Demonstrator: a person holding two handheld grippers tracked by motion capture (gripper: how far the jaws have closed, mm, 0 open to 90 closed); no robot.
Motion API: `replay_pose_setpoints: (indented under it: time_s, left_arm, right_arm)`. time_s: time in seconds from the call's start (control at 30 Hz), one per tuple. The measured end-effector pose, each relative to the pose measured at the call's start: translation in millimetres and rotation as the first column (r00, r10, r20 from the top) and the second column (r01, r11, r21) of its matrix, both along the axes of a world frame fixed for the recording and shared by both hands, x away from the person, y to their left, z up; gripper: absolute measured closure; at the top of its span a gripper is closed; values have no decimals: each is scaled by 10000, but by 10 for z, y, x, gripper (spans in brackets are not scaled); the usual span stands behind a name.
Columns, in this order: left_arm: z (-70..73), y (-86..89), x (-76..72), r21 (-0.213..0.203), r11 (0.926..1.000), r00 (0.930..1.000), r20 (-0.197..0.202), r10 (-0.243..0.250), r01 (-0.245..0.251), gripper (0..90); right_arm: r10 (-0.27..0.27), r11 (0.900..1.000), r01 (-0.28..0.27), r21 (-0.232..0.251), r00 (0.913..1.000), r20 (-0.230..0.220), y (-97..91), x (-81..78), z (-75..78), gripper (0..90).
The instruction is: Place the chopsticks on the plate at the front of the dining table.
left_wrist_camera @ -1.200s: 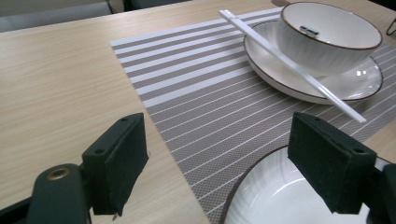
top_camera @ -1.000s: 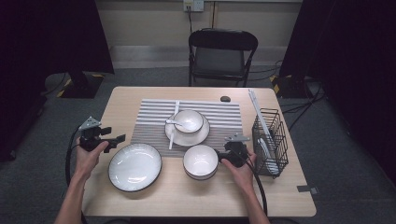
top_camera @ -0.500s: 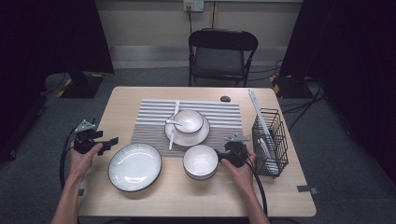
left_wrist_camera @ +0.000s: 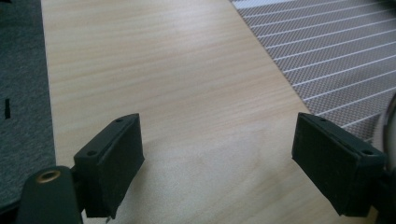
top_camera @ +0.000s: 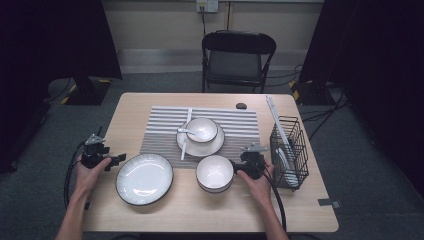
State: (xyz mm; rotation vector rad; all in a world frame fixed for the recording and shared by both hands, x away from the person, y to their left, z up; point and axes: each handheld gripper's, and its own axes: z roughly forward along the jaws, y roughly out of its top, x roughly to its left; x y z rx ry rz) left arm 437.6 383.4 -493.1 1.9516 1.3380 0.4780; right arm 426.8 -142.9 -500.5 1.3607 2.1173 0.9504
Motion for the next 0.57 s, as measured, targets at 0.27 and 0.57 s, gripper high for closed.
replay_pose_setpoints:
  time_s: [0.27,0.57]
  left_arm:
    - [-83,-34,-6,784,9965,9992,309,257,-281,152]
    - [-100,-39,0,724,9970,9988,426,247,-277,137]
  right_arm:
    - [1,10000,-1,4,10000,-1,-1,0,0,214]
    - [-4,10000,4,-3,10000,-7,1,0,0,214]
